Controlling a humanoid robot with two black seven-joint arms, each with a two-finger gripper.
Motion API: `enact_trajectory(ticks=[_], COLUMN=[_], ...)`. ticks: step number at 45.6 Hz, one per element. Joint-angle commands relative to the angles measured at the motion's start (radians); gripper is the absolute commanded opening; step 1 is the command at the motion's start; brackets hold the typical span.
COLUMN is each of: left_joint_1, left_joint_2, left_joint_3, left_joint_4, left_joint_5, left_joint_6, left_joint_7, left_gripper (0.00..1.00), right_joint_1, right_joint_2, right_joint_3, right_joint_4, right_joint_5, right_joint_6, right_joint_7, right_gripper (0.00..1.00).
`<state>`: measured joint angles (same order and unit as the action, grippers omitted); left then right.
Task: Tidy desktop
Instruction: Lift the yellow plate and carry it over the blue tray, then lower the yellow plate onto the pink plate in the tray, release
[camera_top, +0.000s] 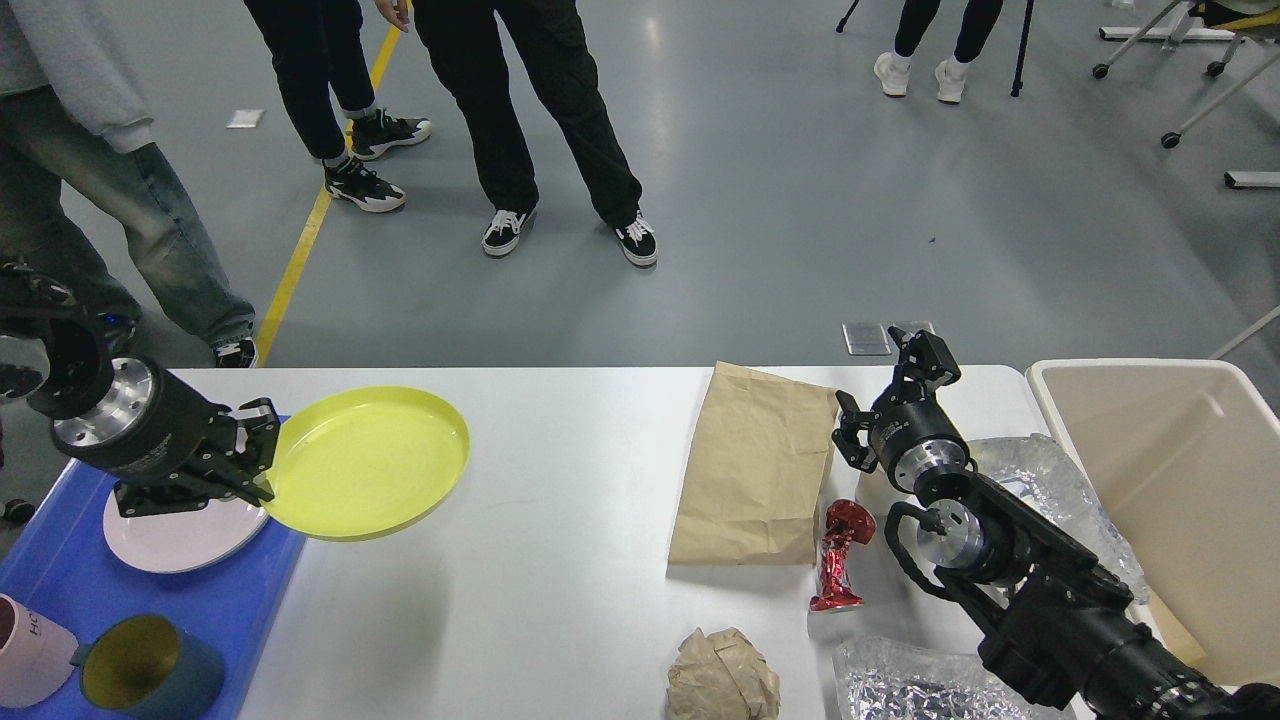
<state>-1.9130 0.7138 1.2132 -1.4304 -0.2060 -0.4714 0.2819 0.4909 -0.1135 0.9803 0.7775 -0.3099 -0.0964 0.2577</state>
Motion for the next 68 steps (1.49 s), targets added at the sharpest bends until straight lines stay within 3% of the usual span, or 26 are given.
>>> enact_trajectory(ticks=[1,5,19,24,36,47,58,68], left_joint_1=[0.008,0.046,0.371,0.423,0.463,0.609,0.649,0.651], left_joint_2=[0.015,0.029,0.024,0.024,0.024,0.015,0.015,0.006], left_joint_3=[0.088,0.124,0.109,0.085,0.062,-0.04,-0.076,-0.076], left_joint_4=[0.013,0.054,0.244,0.281,0.366,0.484,0.513,0.513], left_joint_5=[0.028,0.057,0.069,0.069,0.06,0.056,0.057,0.057], left_joint_6=[0.017,0.066,0.257,0.307,0.313,0.336,0.353,0.419], left_joint_7=[-0.052,-0.087,-0.19,-0.21,-0.211,-0.202,-0.202,-0.199], left_gripper=[0.02,0.02,0.02,0.02,0.02,0.02,0.03,0.05], right_joint_1=[0.0,0.0,0.0,0.0,0.0,0.0,0.0,0.0], right_joint_2=[0.0,0.0,-0.002,-0.002,-0.002,-0.002,-0.002,0.0], right_joint_3=[0.0,0.0,0.0,0.0,0.0,0.0,0.0,0.0], right_joint_4=[0.0,0.0,0.0,0.0,0.0,0.0,0.0,-0.001], right_joint_5=[0.0,0.0,0.0,0.0,0.0,0.0,0.0,0.0], right_joint_6=[0.001,0.001,0.0,0.0,0.001,0.0,0.0,0.0], right_joint_7=[0.0,0.0,0.0,0.0,0.0,0.0,0.0,0.0], right_gripper=[1.0,1.0,1.0,1.0,1.0,1.0,1.0,1.0])
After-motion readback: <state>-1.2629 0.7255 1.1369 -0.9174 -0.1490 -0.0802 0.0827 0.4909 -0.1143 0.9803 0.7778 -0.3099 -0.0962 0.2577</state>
